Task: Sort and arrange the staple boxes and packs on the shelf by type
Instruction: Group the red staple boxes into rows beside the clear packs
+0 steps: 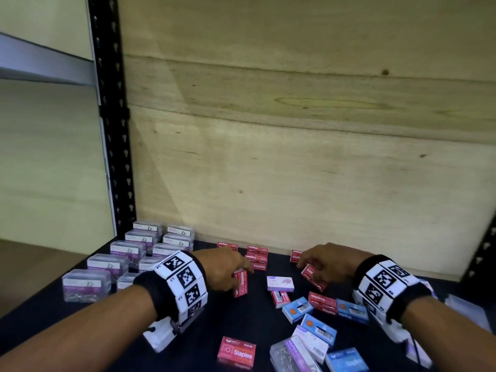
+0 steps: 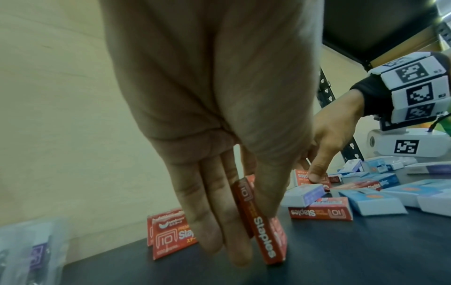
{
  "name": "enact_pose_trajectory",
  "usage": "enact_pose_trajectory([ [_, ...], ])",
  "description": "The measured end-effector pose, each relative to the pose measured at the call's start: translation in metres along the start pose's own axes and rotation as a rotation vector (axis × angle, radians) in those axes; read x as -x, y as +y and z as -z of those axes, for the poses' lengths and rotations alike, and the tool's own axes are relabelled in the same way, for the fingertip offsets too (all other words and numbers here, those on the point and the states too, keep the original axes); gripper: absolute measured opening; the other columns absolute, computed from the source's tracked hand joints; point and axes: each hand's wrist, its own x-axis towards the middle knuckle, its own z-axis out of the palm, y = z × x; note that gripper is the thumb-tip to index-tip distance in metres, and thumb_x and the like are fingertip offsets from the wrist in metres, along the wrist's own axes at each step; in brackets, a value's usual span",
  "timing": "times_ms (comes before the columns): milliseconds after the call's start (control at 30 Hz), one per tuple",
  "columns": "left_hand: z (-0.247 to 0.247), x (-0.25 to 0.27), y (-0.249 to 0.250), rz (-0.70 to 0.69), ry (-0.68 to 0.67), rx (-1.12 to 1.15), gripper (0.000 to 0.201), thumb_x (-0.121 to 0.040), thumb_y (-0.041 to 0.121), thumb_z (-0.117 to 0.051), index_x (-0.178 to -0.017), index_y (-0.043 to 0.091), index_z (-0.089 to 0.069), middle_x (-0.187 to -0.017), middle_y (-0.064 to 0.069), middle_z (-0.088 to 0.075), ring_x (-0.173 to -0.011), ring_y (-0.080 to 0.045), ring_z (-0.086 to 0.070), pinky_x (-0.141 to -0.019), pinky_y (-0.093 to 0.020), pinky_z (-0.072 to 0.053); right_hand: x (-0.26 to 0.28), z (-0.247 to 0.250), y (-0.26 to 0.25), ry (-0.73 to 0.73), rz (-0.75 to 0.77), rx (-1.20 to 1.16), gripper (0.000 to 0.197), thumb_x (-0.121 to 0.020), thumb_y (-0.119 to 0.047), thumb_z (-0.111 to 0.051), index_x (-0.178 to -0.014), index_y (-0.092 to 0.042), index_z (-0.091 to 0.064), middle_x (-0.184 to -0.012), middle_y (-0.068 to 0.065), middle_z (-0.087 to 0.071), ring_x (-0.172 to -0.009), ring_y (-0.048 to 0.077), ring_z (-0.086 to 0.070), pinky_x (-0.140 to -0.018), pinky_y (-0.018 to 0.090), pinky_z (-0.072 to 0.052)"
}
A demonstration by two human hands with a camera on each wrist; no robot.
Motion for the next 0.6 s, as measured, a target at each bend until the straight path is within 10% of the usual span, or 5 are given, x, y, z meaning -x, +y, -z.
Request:
enact_pose_trajectory([
  [267, 0.012, 0.004, -0.010, 0.091, 0.057, 0.100, 0.031, -0.089, 0.020, -0.065, -0.117, 0.021, -0.049, -0.092, 0.008, -0.056, -0.082, -0.012, -0.055, -0.072, -0.024, -0.044, -0.003, 0.009, -0.003, 0.109, 0.008, -0.185, 0.025, -0.091, -0.026, -0.065, -0.111, -0.033, -0.052, -0.105, -0.007, -0.059, -0.094, 0.012, -0.059, -0.071, 0.022, -0.043],
  [467, 0.017, 0.010, -0.023, 0.080, -0.016, 0.012, 0.041, -0.095, 0.015, -0.054, -0.133, 0.031, -0.054, -0.127, 0.003, -0.058, -0.101, -0.014, -0.056, -0.088, -0.026, -0.048, -0.010, 0.020, -0.030, 0.186, 0.143, -0.282, 0.019, -0.090, -0.028, -0.067, -0.107, -0.035, -0.063, -0.112, -0.009, -0.063, -0.090, 0.007, -0.060, -0.084, 0.025, -0.049],
  [600, 0.017, 0.005, -0.023, 0.141, -0.032, -0.004, 0.039, -0.092, 0.005, -0.057, -0.127, 0.021, -0.053, -0.117, -0.004, -0.060, -0.090, -0.016, -0.055, -0.073, -0.021, -0.044, -0.016, 0.019, -0.059, 0.173, 0.202, -0.233, 0.019, -0.089, -0.025, -0.069, -0.108, -0.029, -0.067, -0.099, -0.012, -0.060, -0.083, 0.004, -0.055, -0.076, 0.022, -0.045],
])
